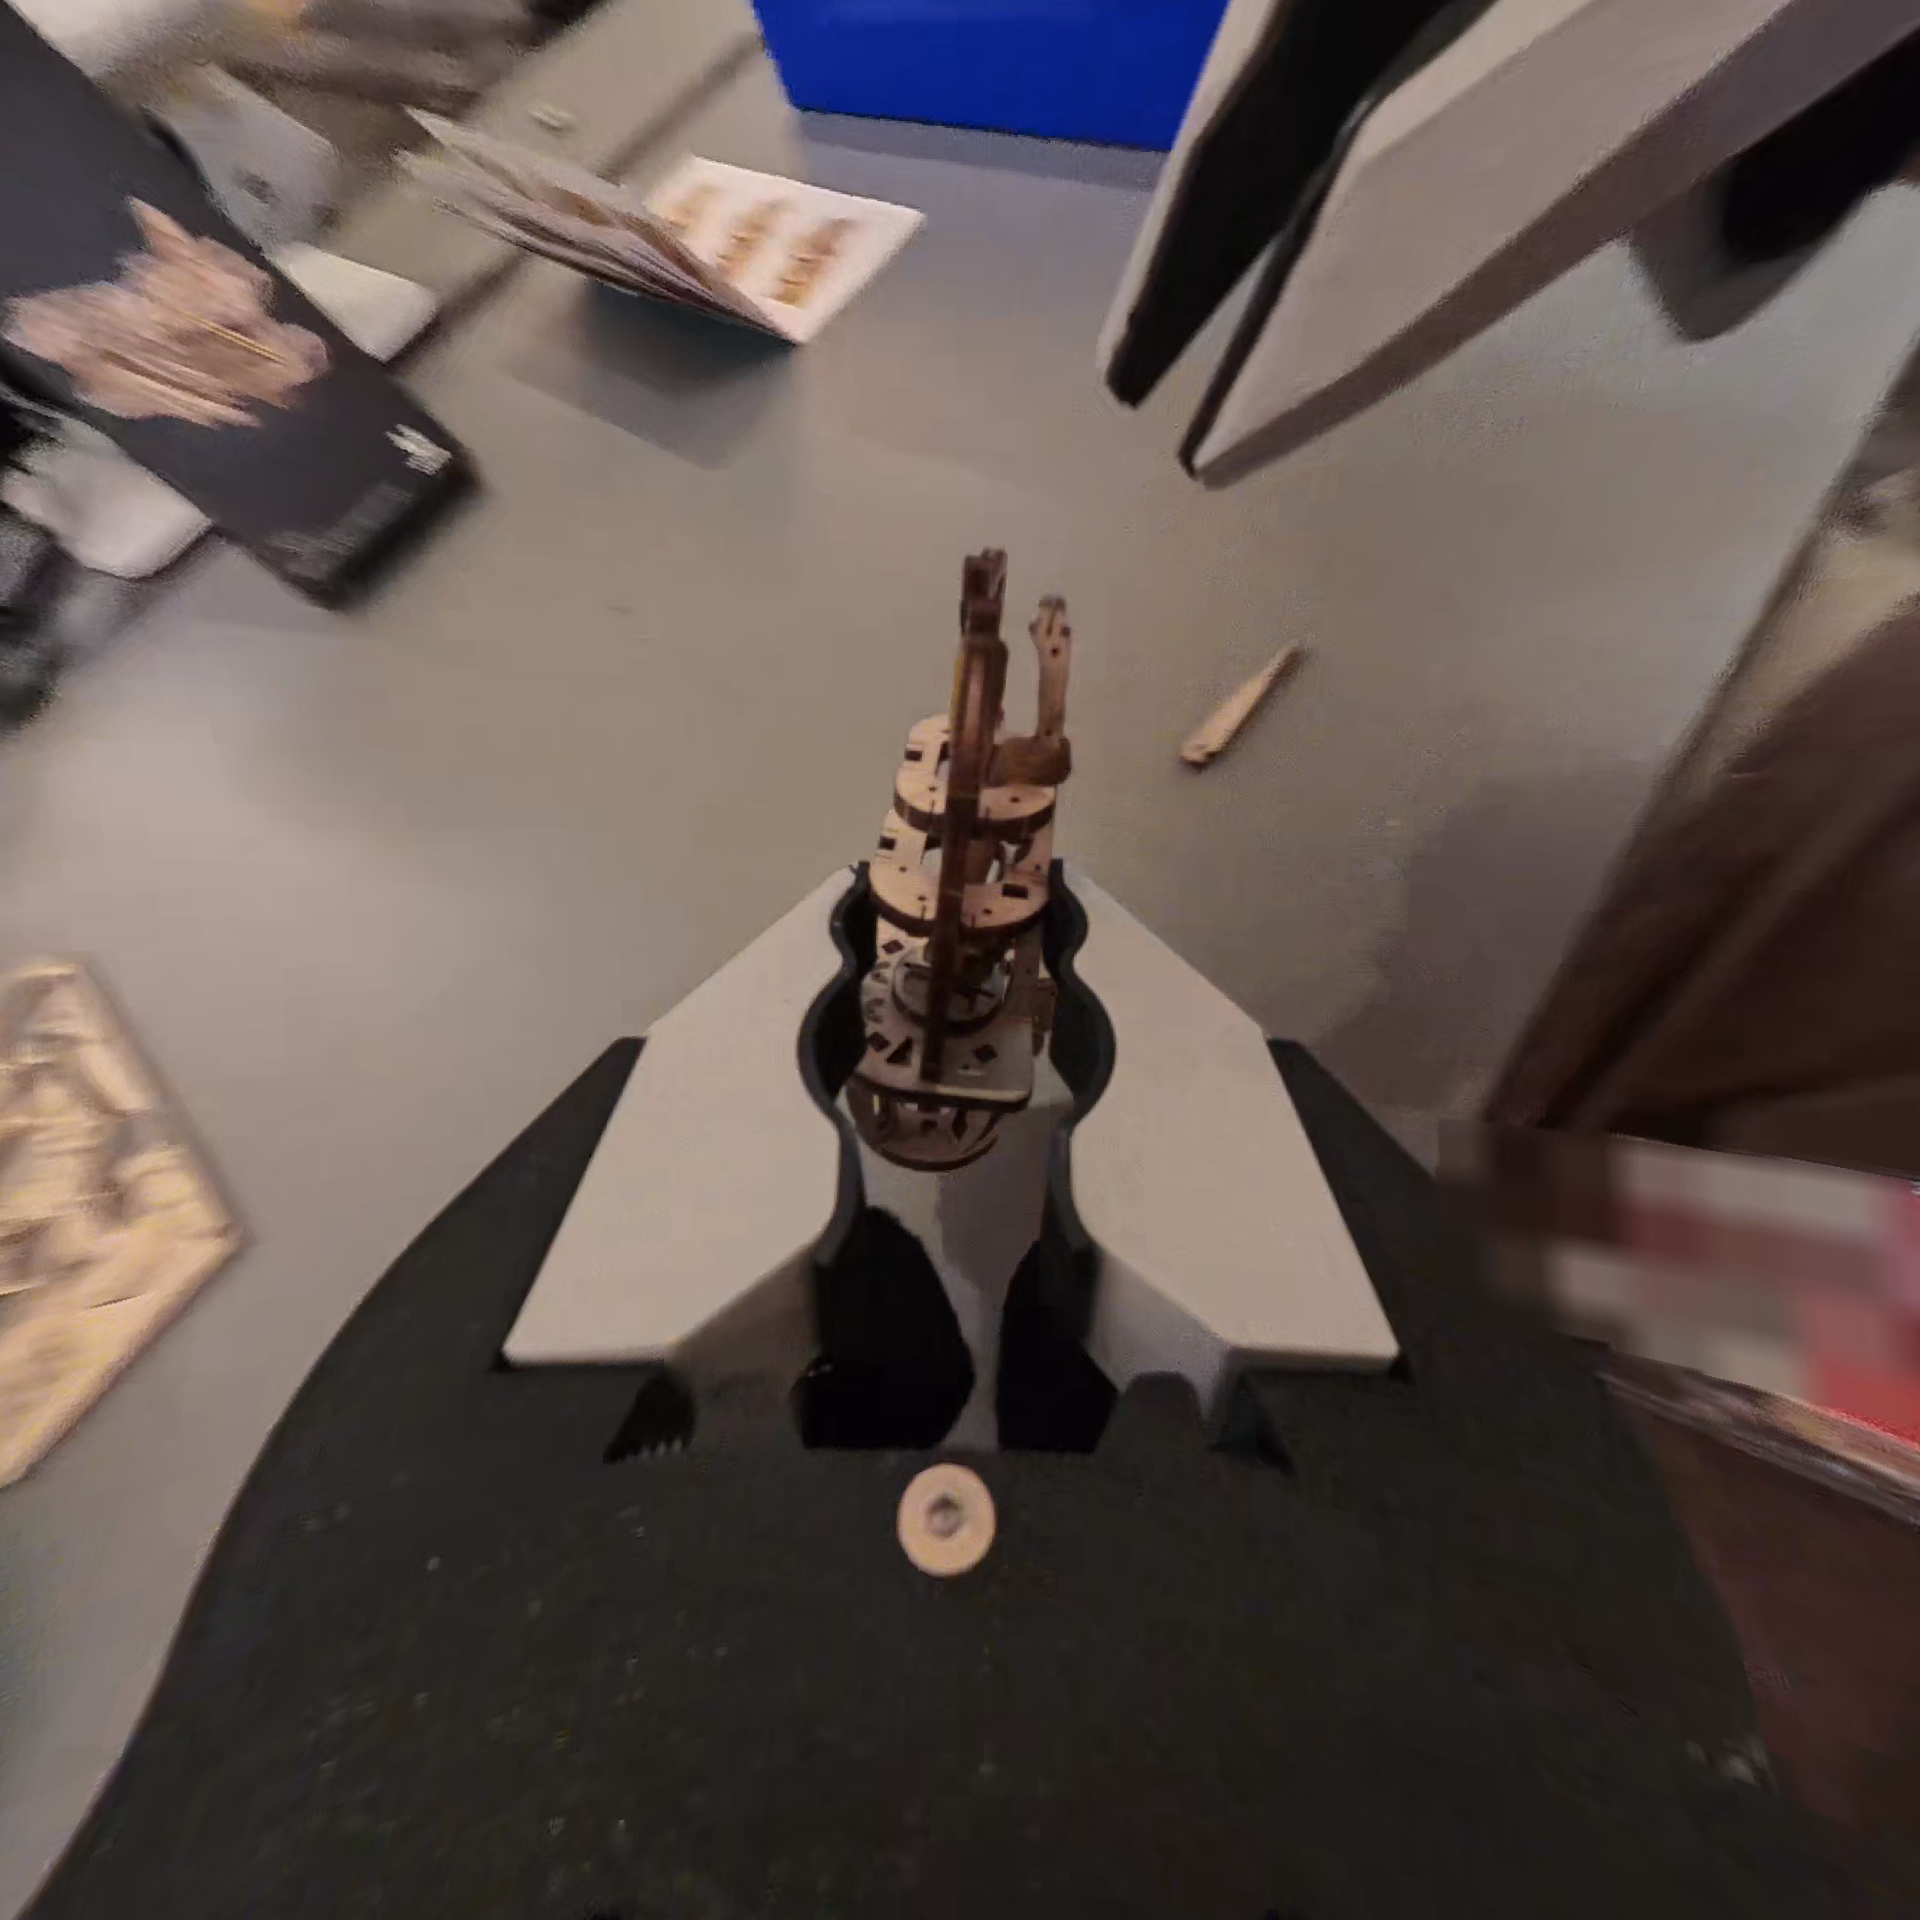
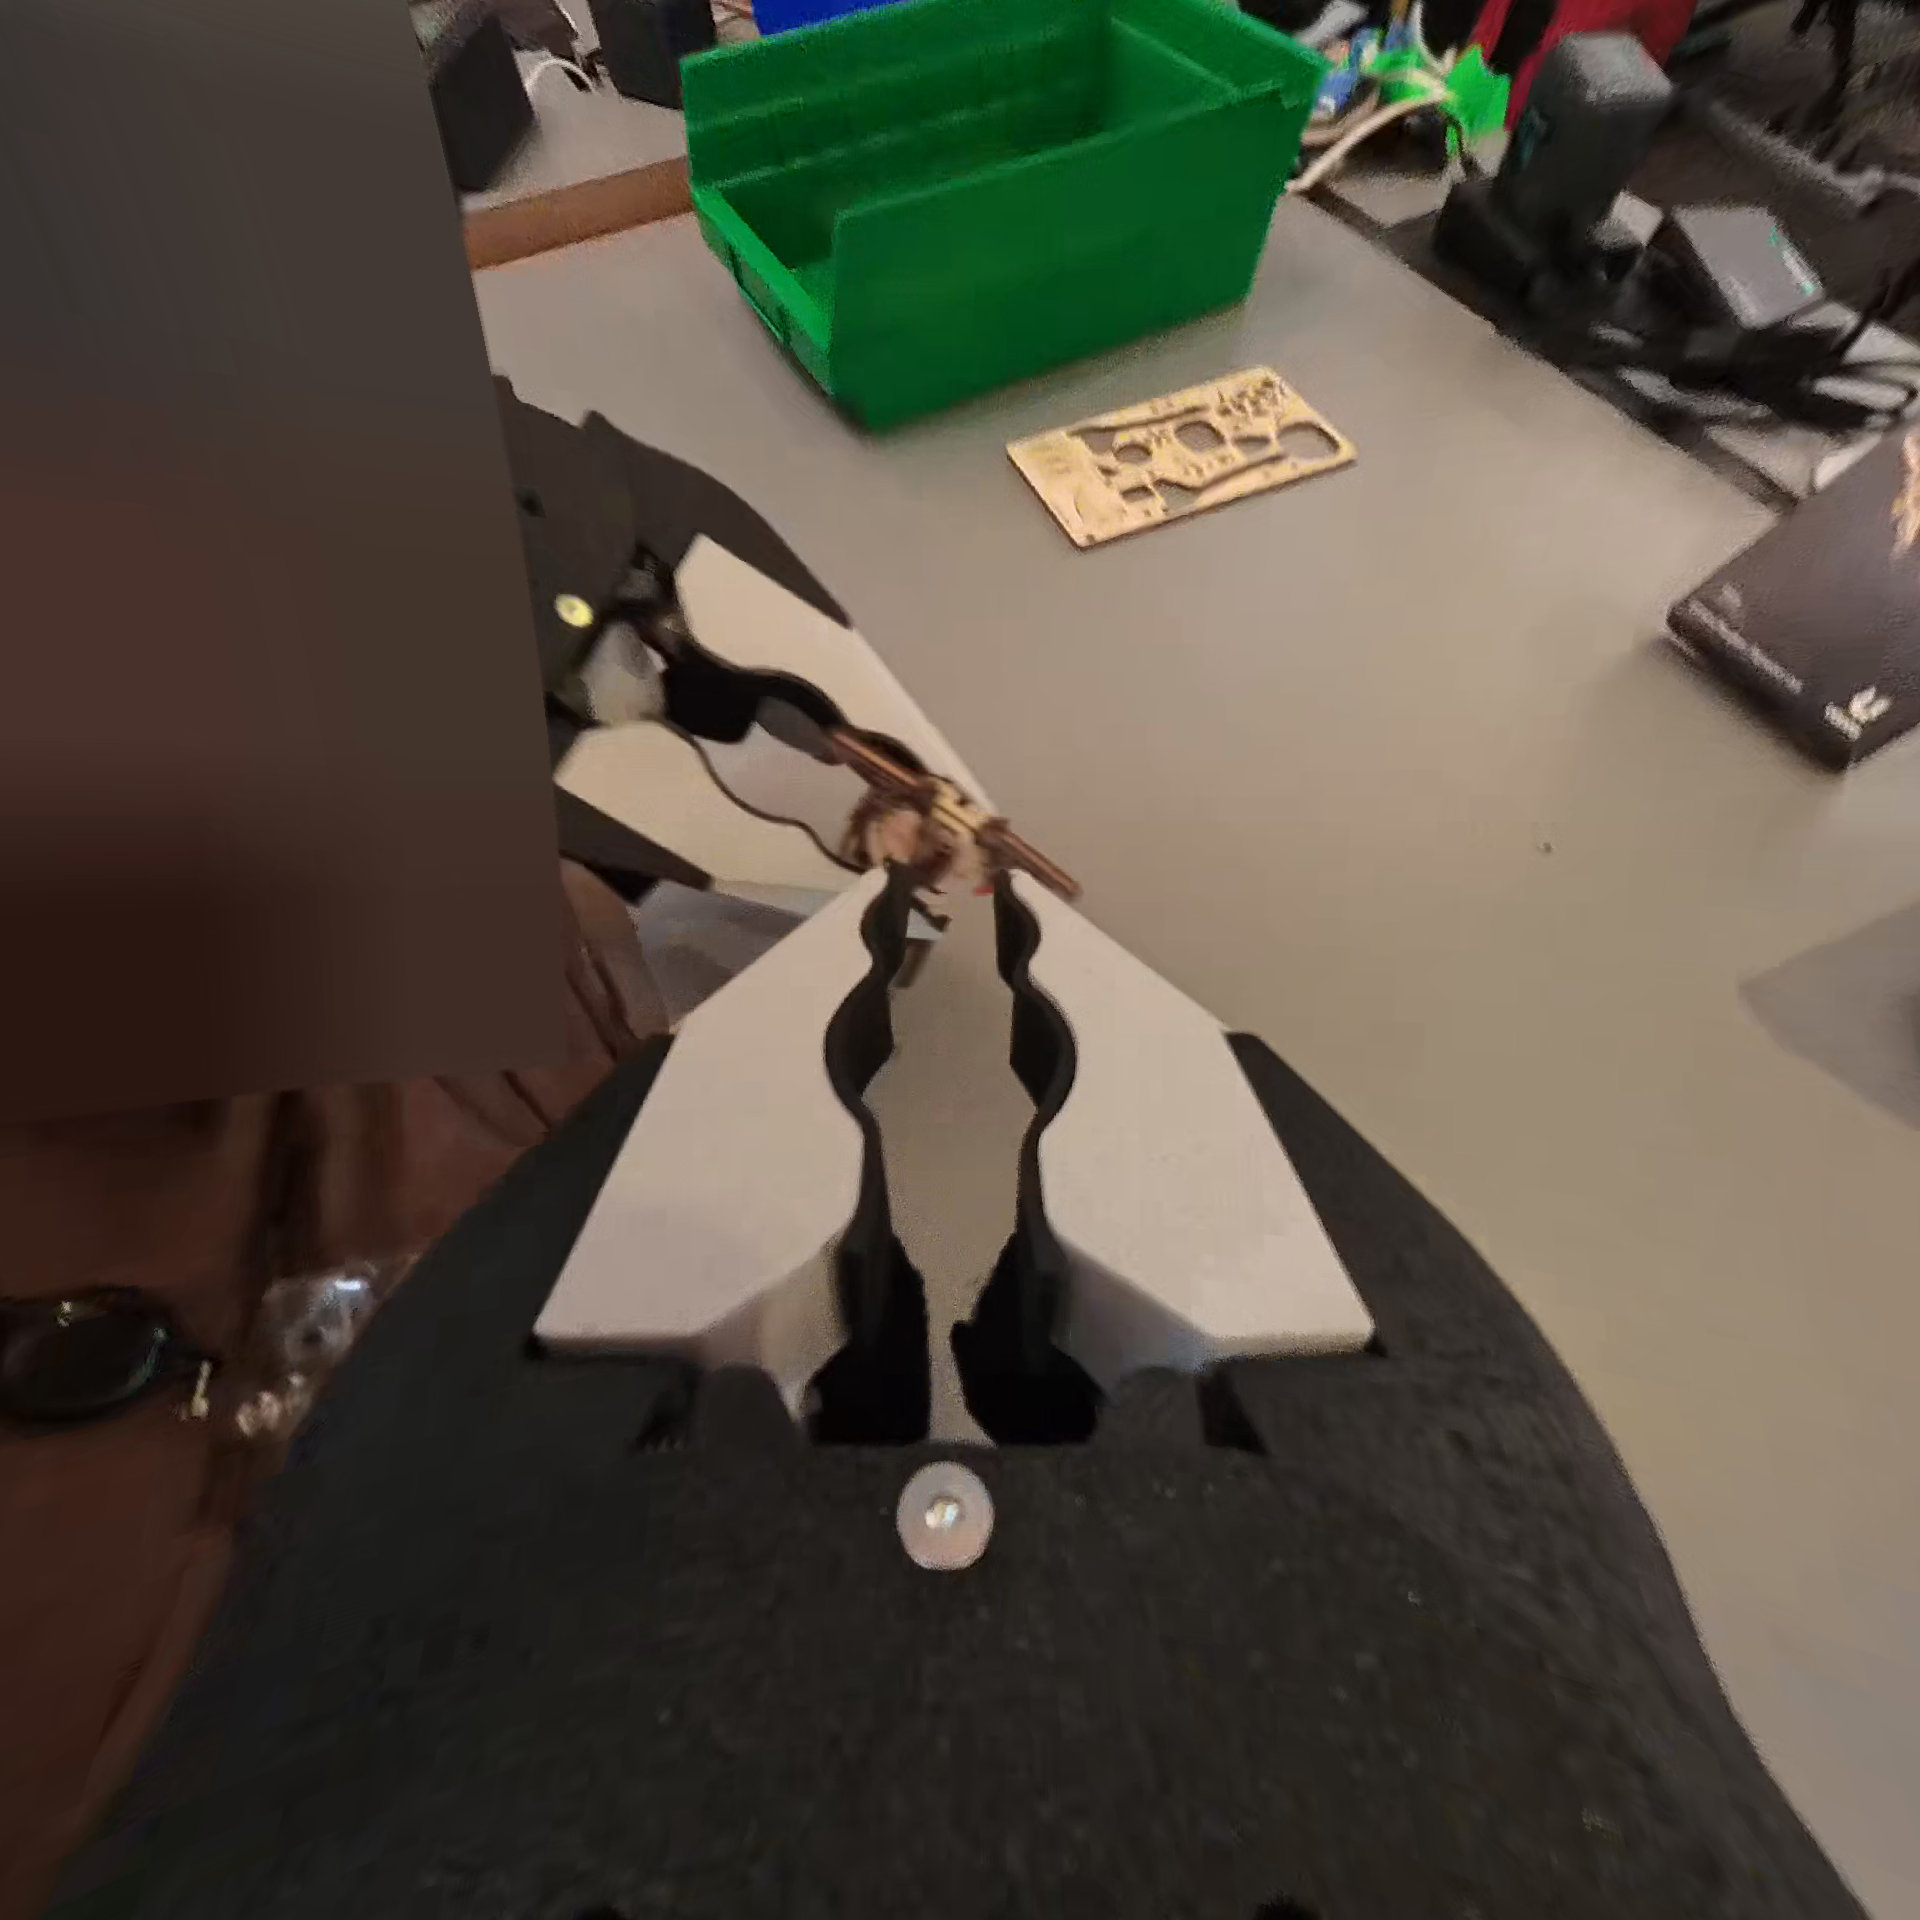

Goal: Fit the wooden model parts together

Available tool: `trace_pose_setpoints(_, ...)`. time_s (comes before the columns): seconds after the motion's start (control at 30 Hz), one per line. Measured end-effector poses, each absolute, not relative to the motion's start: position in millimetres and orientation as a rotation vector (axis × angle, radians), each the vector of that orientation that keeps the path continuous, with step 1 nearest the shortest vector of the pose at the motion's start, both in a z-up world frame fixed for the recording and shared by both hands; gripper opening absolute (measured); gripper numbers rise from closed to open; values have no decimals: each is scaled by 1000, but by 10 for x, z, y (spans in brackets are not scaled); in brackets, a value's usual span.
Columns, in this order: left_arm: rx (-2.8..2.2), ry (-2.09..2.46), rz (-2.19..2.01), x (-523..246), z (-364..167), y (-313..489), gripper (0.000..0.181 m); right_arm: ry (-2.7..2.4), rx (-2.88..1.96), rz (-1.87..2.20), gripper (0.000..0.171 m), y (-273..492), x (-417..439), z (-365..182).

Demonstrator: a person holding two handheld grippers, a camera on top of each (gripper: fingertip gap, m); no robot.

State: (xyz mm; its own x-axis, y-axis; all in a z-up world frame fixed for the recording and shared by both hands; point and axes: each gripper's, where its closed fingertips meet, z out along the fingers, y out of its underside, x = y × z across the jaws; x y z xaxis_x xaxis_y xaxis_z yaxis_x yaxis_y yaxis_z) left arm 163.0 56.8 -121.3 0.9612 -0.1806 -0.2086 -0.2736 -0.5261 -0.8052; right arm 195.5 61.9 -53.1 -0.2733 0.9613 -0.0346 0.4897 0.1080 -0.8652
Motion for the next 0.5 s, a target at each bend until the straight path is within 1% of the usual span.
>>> trace_pose_setpoints(0.17,-2026,376,499,1461,-956,571,24,-1728,-1279,898,7,463,1789,-406)
trace_pose_setpoints(0.33,-1895,577,888,1404,-803,545,29,-1852,-1222,808,14,423,1879,-447)
trace_pose_setpoints(0.5,-1811,731,1057,1455,-766,543,29,-1941,-1104,643,13,438,1949,-545)
